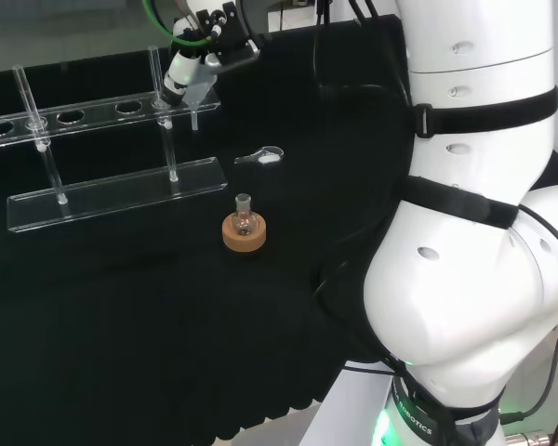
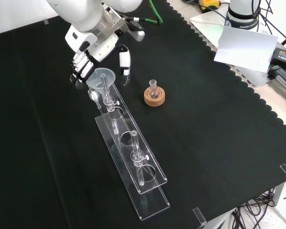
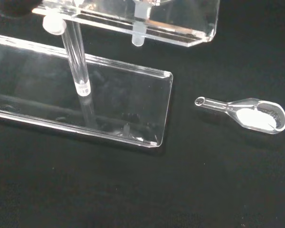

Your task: Pick up the funnel from the transparent funnel stand.

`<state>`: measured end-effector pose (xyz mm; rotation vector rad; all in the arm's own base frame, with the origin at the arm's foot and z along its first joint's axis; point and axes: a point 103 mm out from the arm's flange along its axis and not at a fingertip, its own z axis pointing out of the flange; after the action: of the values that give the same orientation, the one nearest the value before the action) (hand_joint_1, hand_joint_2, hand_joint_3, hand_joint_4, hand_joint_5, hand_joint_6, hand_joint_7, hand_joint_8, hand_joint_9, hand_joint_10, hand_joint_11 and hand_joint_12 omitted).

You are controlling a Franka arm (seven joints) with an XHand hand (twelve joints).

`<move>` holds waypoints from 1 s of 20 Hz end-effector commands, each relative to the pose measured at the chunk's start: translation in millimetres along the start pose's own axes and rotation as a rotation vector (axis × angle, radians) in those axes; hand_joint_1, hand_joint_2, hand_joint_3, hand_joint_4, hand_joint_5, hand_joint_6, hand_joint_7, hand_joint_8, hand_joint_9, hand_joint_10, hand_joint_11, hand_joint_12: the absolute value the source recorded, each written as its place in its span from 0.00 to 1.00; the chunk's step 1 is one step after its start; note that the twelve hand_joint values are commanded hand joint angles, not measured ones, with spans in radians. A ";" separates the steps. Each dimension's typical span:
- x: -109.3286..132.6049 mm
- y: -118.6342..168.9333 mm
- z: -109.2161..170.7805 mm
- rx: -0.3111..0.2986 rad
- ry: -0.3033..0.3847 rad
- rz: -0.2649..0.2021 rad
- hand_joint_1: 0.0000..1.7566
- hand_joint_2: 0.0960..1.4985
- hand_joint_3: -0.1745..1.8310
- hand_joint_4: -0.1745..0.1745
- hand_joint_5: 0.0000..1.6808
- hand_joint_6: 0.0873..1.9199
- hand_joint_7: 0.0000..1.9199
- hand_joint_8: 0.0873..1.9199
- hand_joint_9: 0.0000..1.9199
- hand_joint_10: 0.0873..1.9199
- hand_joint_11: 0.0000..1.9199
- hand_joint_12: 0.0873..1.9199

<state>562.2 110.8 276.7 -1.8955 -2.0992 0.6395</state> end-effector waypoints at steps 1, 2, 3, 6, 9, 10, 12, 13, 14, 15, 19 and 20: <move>1.1 3.0 1.0 0.004 -0.012 0.005 0.37 0.45 0.18 0.55 0.07 0.00 0.00 0.16 0.07 0.40 0.14 0.75; -0.1 3.5 2.0 0.005 -0.011 0.003 0.37 0.45 0.18 0.55 0.07 0.00 0.00 0.16 0.08 0.40 0.14 0.75; 0.3 4.0 2.1 0.007 -0.019 0.004 0.37 0.45 0.18 0.55 0.07 0.00 0.00 0.16 0.08 0.40 0.14 0.75; -0.7 5.5 3.8 0.010 -0.026 0.004 0.37 0.45 0.19 0.54 0.08 0.00 0.00 0.18 0.09 0.39 0.14 0.74; -1.7 6.5 5.5 0.008 -0.030 0.004 0.37 0.45 0.19 0.54 0.09 0.00 0.00 0.20 0.11 0.38 0.15 0.74; -2.3 6.7 6.2 0.008 -0.033 0.003 0.37 0.45 0.20 0.53 0.09 0.00 0.00 0.20 0.12 0.38 0.15 0.74; -5.7 7.6 8.7 0.012 -0.030 0.000 0.38 0.45 0.20 0.53 0.09 0.00 0.00 0.22 0.13 0.37 0.15 0.74; -8.2 8.0 10.4 0.010 -0.034 0.000 0.38 0.45 0.21 0.53 0.10 0.00 0.00 0.23 0.13 0.37 0.15 0.74; -10.6 8.5 11.7 0.011 -0.038 0.002 0.38 0.44 0.21 0.53 0.10 0.00 0.00 0.24 0.14 0.36 0.15 0.74; -12.3 8.8 12.8 0.014 -0.044 0.003 0.38 0.44 0.22 0.52 0.10 0.00 0.01 0.25 0.15 0.36 0.16 0.73; -16.7 8.4 14.0 0.016 -0.036 0.019 0.38 0.44 0.23 0.50 0.14 0.00 0.04 0.28 0.20 0.34 0.16 0.73; -16.9 8.1 13.6 0.012 -0.040 0.026 0.38 0.44 0.24 0.49 0.15 0.00 0.07 0.29 0.22 0.33 0.17 0.73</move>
<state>566.1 94.8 263.0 -1.9021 -2.1016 0.6982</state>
